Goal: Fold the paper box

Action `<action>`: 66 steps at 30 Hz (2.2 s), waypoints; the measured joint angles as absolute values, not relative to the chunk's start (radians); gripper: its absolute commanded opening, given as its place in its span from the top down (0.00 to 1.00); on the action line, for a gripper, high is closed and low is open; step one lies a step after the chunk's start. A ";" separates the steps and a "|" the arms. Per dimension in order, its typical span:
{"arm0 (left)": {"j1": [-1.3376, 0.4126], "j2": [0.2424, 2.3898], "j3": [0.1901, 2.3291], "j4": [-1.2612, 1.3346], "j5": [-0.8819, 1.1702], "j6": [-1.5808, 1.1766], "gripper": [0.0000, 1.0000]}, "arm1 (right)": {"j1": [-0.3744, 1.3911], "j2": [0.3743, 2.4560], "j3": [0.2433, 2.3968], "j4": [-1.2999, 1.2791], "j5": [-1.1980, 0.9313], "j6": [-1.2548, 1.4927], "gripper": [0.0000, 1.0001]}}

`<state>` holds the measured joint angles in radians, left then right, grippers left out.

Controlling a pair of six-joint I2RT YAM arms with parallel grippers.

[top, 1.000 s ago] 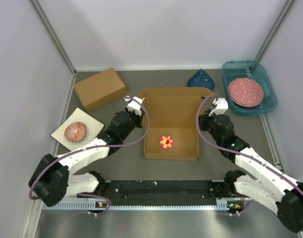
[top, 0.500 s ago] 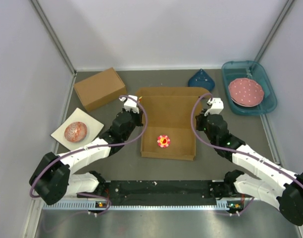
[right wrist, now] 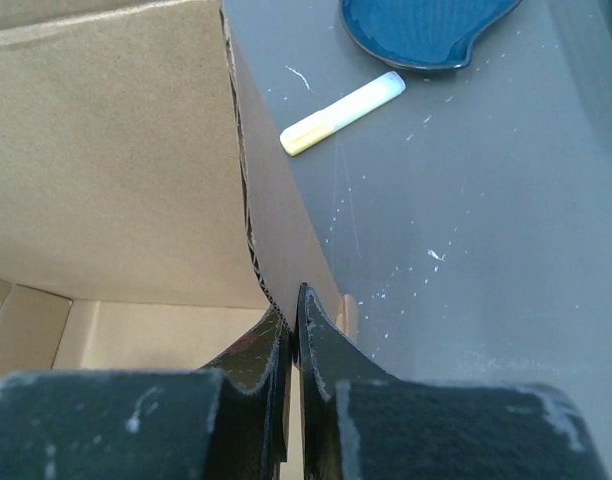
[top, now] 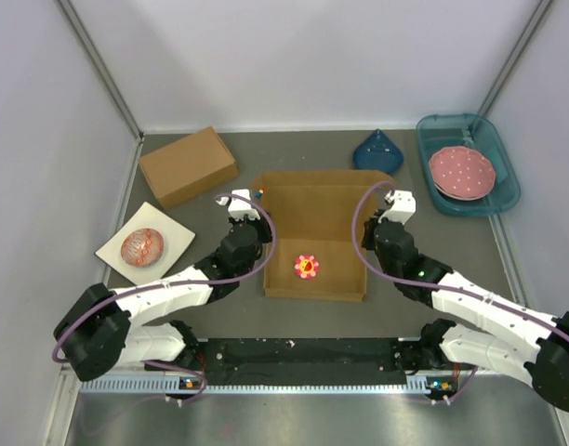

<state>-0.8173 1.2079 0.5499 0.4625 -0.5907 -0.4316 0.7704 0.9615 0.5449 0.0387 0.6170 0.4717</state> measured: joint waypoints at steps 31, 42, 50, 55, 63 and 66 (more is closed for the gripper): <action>-1.029 1.156 0.212 0.931 -0.790 -0.617 1.00 | 0.988 0.742 0.347 -0.089 0.783 0.789 0.98; -1.071 1.107 0.225 0.834 -0.782 -0.718 1.00 | 1.028 0.754 0.287 -0.222 0.689 0.892 0.99; -1.102 1.188 0.239 0.902 -0.830 -0.770 1.00 | 1.064 0.734 0.295 -0.243 0.686 0.865 0.68; -1.117 1.216 0.276 0.863 -0.885 -0.785 1.00 | 1.147 0.706 0.382 -0.303 0.717 0.790 0.59; -1.156 1.244 0.342 0.596 -0.927 -0.837 1.00 | 1.211 0.636 0.511 -0.345 0.780 0.662 0.57; -1.166 1.236 0.364 0.507 -0.951 -0.857 1.00 | 1.213 0.616 0.511 -0.365 0.802 0.645 0.57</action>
